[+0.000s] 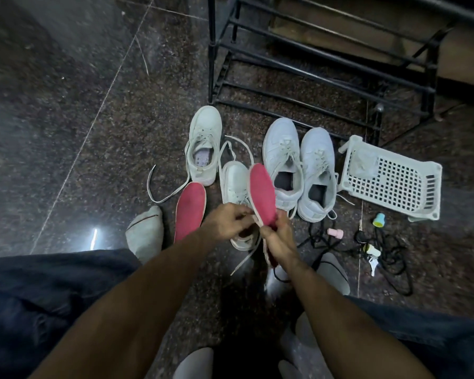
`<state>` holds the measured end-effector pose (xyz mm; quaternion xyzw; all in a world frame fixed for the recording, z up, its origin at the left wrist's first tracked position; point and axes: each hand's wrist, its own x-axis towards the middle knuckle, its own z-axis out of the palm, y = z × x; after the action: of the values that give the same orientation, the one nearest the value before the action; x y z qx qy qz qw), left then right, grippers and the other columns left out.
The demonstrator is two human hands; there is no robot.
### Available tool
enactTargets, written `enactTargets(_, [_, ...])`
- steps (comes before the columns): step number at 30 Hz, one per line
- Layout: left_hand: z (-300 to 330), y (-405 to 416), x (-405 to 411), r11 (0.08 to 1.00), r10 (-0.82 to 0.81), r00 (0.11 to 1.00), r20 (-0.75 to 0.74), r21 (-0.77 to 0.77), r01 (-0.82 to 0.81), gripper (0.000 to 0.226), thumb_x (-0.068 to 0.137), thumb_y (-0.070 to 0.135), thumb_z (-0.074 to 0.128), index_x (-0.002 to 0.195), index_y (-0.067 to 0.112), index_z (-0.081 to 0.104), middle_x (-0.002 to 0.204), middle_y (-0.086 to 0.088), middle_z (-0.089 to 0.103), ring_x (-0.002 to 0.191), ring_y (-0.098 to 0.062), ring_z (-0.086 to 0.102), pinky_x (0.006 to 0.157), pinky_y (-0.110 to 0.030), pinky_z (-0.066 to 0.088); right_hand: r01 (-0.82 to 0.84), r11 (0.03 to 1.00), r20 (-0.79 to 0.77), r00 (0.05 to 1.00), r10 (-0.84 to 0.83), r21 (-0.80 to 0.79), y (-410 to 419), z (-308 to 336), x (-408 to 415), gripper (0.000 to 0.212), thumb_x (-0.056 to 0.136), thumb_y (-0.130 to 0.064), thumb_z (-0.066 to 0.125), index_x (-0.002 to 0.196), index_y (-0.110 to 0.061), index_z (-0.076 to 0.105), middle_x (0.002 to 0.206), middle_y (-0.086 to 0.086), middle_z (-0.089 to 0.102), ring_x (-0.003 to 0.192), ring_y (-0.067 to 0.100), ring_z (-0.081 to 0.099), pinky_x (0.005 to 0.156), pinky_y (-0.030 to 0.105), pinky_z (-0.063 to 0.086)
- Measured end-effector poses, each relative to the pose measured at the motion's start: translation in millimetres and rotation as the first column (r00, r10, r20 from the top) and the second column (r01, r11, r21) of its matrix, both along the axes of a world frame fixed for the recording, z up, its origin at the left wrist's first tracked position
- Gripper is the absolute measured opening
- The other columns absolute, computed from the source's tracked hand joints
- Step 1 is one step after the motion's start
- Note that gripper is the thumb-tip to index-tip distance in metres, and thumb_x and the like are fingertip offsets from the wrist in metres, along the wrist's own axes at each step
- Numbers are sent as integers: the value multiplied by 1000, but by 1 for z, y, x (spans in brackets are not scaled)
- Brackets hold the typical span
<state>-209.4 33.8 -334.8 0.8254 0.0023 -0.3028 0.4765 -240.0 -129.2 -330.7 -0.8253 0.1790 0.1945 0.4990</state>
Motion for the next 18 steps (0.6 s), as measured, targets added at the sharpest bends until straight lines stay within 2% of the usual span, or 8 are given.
enactTargets(2, [7, -9, -9, 944, 234, 964, -129, -207, -257, 24, 94, 25, 63, 117, 20, 66, 94, -1, 69, 51, -13, 61, 57, -29, 55, -61, 998, 53, 997, 60, 23, -2, 4, 0, 45, 61, -28, 53, 105, -20, 51, 93, 10, 61, 81, 21, 57, 69, 37, 48])
enactTargets(3, [11, -12, -12, 912, 276, 941, -195, -256, -321, 29, 95, 20, 61, 123, 15, 62, 97, -3, 67, 48, -10, 61, 53, -25, 53, -85, 996, 66, 994, 83, 30, -3, 4, -1, 46, 61, -27, 53, 106, -19, 52, 94, 10, 61, 83, 22, 57, 70, 37, 48])
enactTargets(5, [17, -14, -15, 901, 258, 928, -268, -281, -331, 25, 97, 18, 58, 121, 16, 62, 96, -4, 66, 54, -7, 64, 58, -22, 54, -158, 987, 55, 986, 156, 27, -8, 10, -2, 54, 61, -31, 53, 114, -18, 51, 96, 5, 61, 87, 21, 59, 72, 35, 51])
enactTargets(8, [23, -13, -16, 883, 237, 902, -360, -308, -354, 21, 97, 12, 55, 116, 14, 65, 91, -4, 69, 69, -12, 67, 75, -30, 56, -281, 960, -14, 960, 281, 7, -14, 17, -2, 58, 71, -34, 64, 123, -19, 43, 98, -5, 58, 86, 6, 58, 68, 17, 47])
enactTargets(11, [28, -16, -15, 885, 237, 902, -361, -302, -354, 21, 94, 4, 57, 111, 11, 68, 83, -4, 67, 74, -12, 64, 81, -33, 55, -249, 968, -37, 968, 248, -17, -15, 18, -1, 71, 64, -56, 71, 122, -26, 43, 104, -6, 61, 94, 10, 60, 80, 32, 53])
enactTargets(13, [30, -17, -15, 886, 253, 900, -356, -288, -363, 19, 92, 1, 57, 105, 9, 68, 76, -1, 65, 73, -13, 62, 79, -33, 54, -220, 975, -20, 975, 219, -21, -15, 18, 0, 67, 61, -59, 72, 116, -26, 49, 101, -4, 65, 92, 13, 64, 83, 40, 55])
enactTargets(15, [29, -15, -14, 862, 307, 875, -374, -279, -422, 21, 90, 0, 59, 109, 4, 66, 78, 0, 69, 73, -14, 65, 82, -37, 55, -197, 980, -21, 980, 196, -34, -16, 18, -1, 62, 64, -56, 78, 111, -25, 53, 96, -4, 68, 88, 14, 66, 81, 43, 56])
enactTargets(18, [31, -9, -10, 821, 329, 828, -455, -294, -488, 31, 86, -1, 60, 118, 2, 60, 87, -12, 75, 78, -22, 71, 79, -35, 58, -248, 944, -57, 969, 241, -218, -21, 21, -1, 77, 60, -70, 76, 115, -24, 49, 96, -8, 65, 86, 16, 64, 75, 41, 56])
